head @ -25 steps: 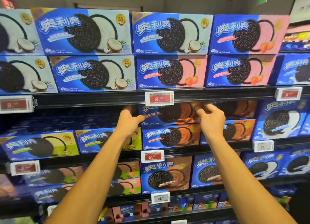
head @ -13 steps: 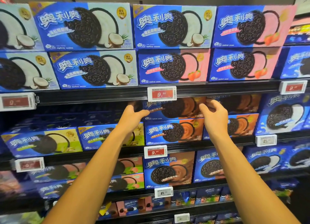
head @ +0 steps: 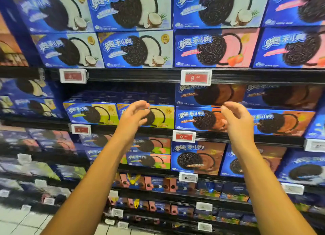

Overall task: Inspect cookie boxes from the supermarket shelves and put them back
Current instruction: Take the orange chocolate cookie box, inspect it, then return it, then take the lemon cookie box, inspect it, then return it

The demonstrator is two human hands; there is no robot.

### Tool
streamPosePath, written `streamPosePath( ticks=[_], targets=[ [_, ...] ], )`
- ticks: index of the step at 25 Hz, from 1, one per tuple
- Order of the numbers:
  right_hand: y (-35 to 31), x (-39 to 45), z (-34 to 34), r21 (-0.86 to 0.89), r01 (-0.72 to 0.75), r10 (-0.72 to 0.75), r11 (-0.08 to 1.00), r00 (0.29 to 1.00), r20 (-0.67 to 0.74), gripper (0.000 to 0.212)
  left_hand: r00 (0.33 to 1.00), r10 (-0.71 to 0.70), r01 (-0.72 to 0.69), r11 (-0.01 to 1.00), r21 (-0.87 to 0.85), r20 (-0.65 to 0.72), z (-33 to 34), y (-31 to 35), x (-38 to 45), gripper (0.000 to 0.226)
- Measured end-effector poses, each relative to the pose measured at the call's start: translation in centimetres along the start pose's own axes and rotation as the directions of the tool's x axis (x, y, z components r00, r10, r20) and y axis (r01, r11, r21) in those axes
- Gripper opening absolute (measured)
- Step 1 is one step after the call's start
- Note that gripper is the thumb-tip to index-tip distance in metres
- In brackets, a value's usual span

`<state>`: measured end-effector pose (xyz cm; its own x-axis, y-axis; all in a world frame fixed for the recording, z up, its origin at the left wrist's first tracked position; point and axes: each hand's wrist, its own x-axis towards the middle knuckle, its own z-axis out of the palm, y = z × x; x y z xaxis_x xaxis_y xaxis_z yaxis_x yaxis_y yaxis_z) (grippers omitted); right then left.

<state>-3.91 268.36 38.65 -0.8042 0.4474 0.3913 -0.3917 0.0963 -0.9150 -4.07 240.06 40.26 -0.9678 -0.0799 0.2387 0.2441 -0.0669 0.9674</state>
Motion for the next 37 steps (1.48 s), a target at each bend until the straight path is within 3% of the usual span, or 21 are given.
streamPosePath(
  ticks=[7, 12, 17, 21, 24, 28, 31, 34, 37],
  targets=[
    [1.1, -4.0, 4.6, 0.041, -0.052, 0.037, 0.998, 0.951, 0.308, 0.014, 0.983, -0.051, 0.058, 0.998, 0.033, -0.178, -5.5, -1.0, -6.9, 0.021],
    [0.6, -6.0, 8.3, 0.028, 0.003, -0.015, 1.0, 0.893, 0.451, 0.026, 0.966, -0.116, 0.14, 0.986, 0.09, -0.23, -8.4, -2.9, -8.2, 0.018],
    [0.9, -8.1, 14.2, -0.033, 0.045, -0.021, 0.998, 0.849, 0.528, 0.026, 0.953, -0.137, 0.187, 0.968, 0.17, -0.271, -13.2, -4.5, -4.8, 0.015],
    [0.9, -8.8, 21.0, -0.165, 0.209, -0.09, 0.964, 0.839, 0.536, 0.027, 0.938, -0.093, 0.159, 0.971, 0.178, -0.333, -19.5, -4.7, -0.5, 0.017],
    [0.2, -8.0, 26.1, -0.362, 0.386, -0.18, 0.848, 0.854, 0.488, 0.036, 0.921, -0.036, 0.111, 0.979, 0.17, -0.389, -23.8, -3.9, 3.2, 0.026],
    [-0.1, -7.1, 31.6, -0.551, 0.575, -0.196, 0.605, 0.778, 0.597, 0.055, 0.935, -0.018, 0.094, 0.976, 0.199, -0.354, -28.0, -4.0, 8.5, 0.048],
    [0.8, -7.0, 33.5, -0.663, 0.585, -0.159, 0.467, 0.793, 0.587, 0.061, 0.96, -0.022, 0.108, 0.948, 0.299, -0.279, -29.4, -5.0, 10.8, 0.053],
    [1.3, -7.5, 34.2, -0.718, 0.594, -0.175, 0.363, 0.8, 0.574, 0.052, 0.989, 0.003, 0.055, 0.919, 0.391, -0.146, -29.6, -5.5, 11.4, 0.051],
    [1.7, -8.2, 34.1, -0.707, 0.587, -0.286, 0.395, 0.81, 0.512, 0.039, 0.995, -0.017, 0.045, 0.96, 0.278, -0.103, -30.0, -6.1, 10.9, 0.046]
  ],
)
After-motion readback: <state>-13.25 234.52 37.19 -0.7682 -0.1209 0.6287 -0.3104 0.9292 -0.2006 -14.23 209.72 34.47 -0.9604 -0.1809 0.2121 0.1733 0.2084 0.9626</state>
